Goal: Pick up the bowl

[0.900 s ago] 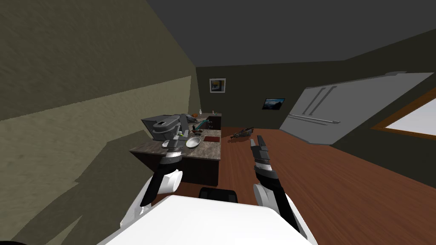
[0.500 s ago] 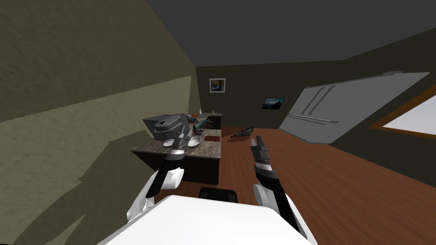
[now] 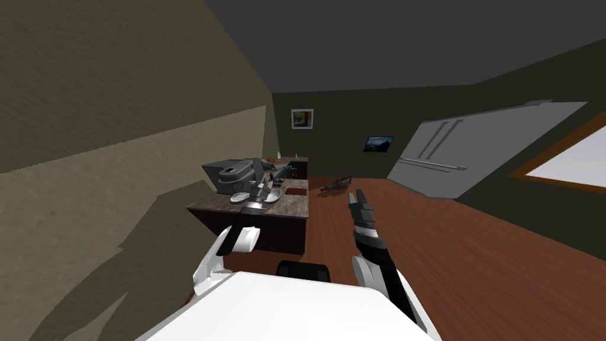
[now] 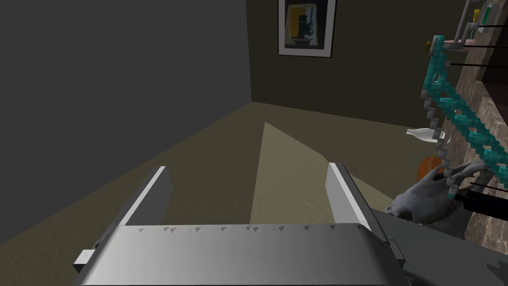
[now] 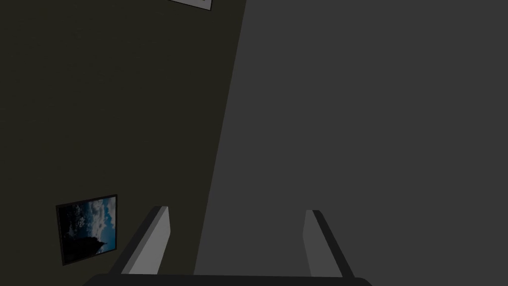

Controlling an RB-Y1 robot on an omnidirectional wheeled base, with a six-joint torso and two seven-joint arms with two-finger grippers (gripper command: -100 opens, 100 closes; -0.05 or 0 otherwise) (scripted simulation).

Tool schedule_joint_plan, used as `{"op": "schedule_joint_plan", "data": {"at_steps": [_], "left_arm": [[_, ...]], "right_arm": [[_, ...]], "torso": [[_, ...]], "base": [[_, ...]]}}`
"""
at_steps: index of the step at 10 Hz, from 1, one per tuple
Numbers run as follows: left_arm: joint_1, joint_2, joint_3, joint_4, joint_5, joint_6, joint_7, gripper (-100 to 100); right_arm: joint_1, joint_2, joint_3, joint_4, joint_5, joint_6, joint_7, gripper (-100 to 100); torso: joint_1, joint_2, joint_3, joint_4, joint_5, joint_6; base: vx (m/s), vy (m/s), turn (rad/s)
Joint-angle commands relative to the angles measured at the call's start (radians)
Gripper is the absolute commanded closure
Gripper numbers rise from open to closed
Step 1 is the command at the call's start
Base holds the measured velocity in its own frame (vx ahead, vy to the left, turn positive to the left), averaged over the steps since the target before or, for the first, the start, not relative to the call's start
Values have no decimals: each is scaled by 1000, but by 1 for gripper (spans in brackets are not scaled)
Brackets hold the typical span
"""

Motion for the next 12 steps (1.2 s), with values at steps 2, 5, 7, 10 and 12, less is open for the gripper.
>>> {"op": "schedule_joint_plan", "data": {"at_steps": [2,5,7,10,12], "left_arm": [[-52,5,-16,34,-16,76,24,-100],[-88,10,-23,57,-25,154,40,-100],[-125,13,-29,81,-32,213,55,-100],[-205,17,-39,135,-47,303,86,-100],[-247,18,-43,163,-53,362,100,-100]], "right_arm": [[0,0,0,0,0,0,0,0],[0,0,0,0,0,0,0,0],[0,0,0,0,0,0,0,0],[0,0,0,0,0,0,0,0],[0,0,0,0,0,0,0,0]], "torso": [[-1,0,0,0,0,0],[0,-1,-1,0,0,0],[0,-1,0,0,0,0],[-1,-1,-1,0,0,0],[-1,-1,-1,0,0,0]], "base": [[-44,27,-4],[-33,27,-5],[-38,25,-4],[-36,24,0],[-35,21,1]]}}
